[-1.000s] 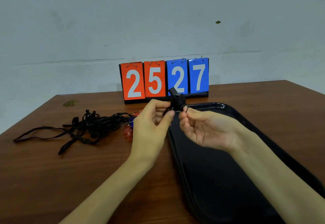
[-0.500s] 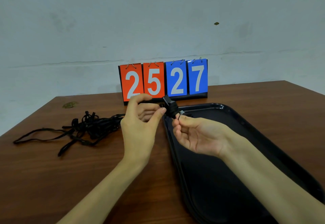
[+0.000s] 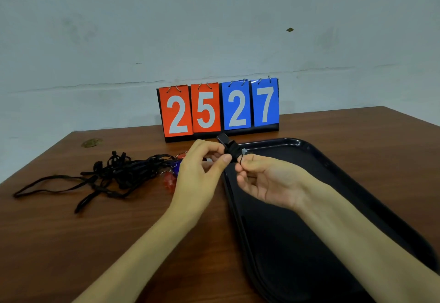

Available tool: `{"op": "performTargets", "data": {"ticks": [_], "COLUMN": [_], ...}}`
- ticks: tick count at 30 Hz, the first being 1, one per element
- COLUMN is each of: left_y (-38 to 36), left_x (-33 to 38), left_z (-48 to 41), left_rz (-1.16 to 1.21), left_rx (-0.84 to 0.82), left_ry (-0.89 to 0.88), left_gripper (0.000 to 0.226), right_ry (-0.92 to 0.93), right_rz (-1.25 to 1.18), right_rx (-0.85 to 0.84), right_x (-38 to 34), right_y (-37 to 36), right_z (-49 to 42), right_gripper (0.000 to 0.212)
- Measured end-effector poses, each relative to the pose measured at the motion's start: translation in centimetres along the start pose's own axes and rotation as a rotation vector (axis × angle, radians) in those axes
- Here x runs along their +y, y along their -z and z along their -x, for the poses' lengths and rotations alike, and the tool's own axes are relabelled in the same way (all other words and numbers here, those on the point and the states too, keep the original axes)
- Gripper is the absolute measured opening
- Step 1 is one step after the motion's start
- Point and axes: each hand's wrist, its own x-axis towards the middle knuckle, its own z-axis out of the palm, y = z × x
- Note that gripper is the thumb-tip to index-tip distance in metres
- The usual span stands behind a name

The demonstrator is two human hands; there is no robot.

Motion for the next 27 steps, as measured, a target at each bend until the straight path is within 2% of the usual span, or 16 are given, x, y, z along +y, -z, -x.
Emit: {"op": "performTargets", "data": {"ticks": [3, 8, 11, 15, 20, 23, 27], "left_y": [0.4, 0.7, 0.7, 0.4, 0.7, 0.9, 1.1], "left_x": [0.2, 0.6, 0.3, -0.8, -1.5, -1.3, -1.6], "left_z": [-0.2, -0.1, 0.2, 0.3, 0.1, 0.1, -0.1], "left_rz": [0.084, 0.145, 0.009, -0.342, -0.462, -0.529, -0.559], "left_rx": [-0.015, 0.166, 0.162, 0.131, 0.080, 0.029, 0.054], "left_ry": [0.035, 0.052, -0.073, -0.324, -0.407, -0.403, -0.392], "left_gripper": [0.022, 0.018, 0.019, 0.022, 0.021, 0.027, 0.020], "right_ry": [-0.029, -0.033, -0.020, 0.006, 0.015, 0.005, -0.011], "right_rz": [-0.055, -0.013, -0.005, 0.047, 0.125, 0.182, 0.210], "right_rx": [-0.023, -0.051, -0.045, -0.022, -0.019, -0.027, -0.045], "right_x": [0.0, 0.0, 0.1, -0.1, -0.1, 0.0, 0.4], "right_y": [-0.1, -0.3, -0.2, 0.0, 0.0, -0.1, -0.4], "right_z": [0.1, 0.3, 0.2, 0.1, 0.1, 0.1, 0.2], "right_gripper": [0.017, 0.018, 0.018, 0.016, 0.016, 0.017, 0.019]}}
